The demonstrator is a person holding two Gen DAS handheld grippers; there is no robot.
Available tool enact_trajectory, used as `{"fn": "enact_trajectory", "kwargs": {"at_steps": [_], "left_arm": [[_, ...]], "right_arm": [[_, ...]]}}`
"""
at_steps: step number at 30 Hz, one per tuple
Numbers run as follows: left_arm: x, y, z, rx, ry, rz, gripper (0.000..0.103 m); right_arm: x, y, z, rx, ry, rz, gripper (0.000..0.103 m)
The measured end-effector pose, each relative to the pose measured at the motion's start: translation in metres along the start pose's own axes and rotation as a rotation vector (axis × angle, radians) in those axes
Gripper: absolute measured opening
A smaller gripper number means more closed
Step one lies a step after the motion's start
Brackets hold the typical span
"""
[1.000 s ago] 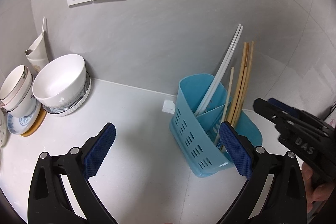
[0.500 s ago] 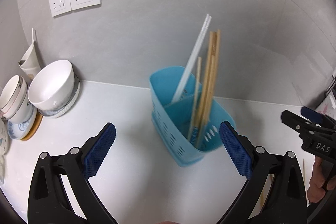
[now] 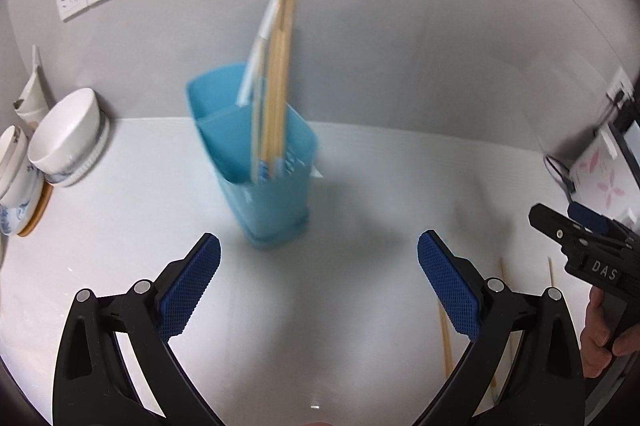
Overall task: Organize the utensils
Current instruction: 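Move both open tools back over the remaining chopsticks, then close left tool on a blue-patterned chopstick while right tool grasps a red-tipped chopstick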
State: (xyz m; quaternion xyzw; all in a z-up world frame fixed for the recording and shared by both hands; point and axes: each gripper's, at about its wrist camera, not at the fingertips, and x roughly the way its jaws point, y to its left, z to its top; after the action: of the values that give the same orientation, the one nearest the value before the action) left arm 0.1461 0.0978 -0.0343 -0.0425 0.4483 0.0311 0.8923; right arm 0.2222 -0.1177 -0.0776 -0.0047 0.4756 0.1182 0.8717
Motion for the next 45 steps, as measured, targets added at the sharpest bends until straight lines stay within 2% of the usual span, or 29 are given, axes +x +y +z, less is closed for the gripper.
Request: {"fn": "enact_trajectory", "kwargs": {"at_steps": [6,14,23,25,35,37,40,45], "left_arm": [[0.008,-0.040,-0.028,0.053,0.043,-0.038,0.097],[0.030,-0.085,-0.070,0.107,0.152,-0.059,0.097],[0.051,-0.104,-0.117,0.108,0.263,-0.027,0.097],[0.054,-0.104,-0.125,0.065,0.292,-0.034,0.097],[0.068,-0.109,-0.150,0.030,0.381,0.009,0.096],[0.070,-0.109,-0.153,0.024,0.393,0.016,0.096],[0.072,-0.109,-0.157,0.015,0.407,0.027,0.096],[0.072,-0.110,-0.159,0.036,0.416,0.041,0.096]], "right_arm": [[-0.005,-0.036,-0.027,0.023,0.039,-0.048,0.094],[-0.006,-0.074,-0.069,0.031,0.122,-0.108,0.094],[0.005,-0.073,-0.115,-0.027,0.236,-0.114,0.093],[0.010,-0.069,-0.124,-0.044,0.263,-0.113,0.090],[0.029,-0.056,-0.148,-0.099,0.400,-0.092,0.076],[0.031,-0.055,-0.150,-0.100,0.421,-0.092,0.067],[0.034,-0.054,-0.151,-0.090,0.454,-0.079,0.058],[0.038,-0.047,-0.151,-0.106,0.488,-0.071,0.048]]}}
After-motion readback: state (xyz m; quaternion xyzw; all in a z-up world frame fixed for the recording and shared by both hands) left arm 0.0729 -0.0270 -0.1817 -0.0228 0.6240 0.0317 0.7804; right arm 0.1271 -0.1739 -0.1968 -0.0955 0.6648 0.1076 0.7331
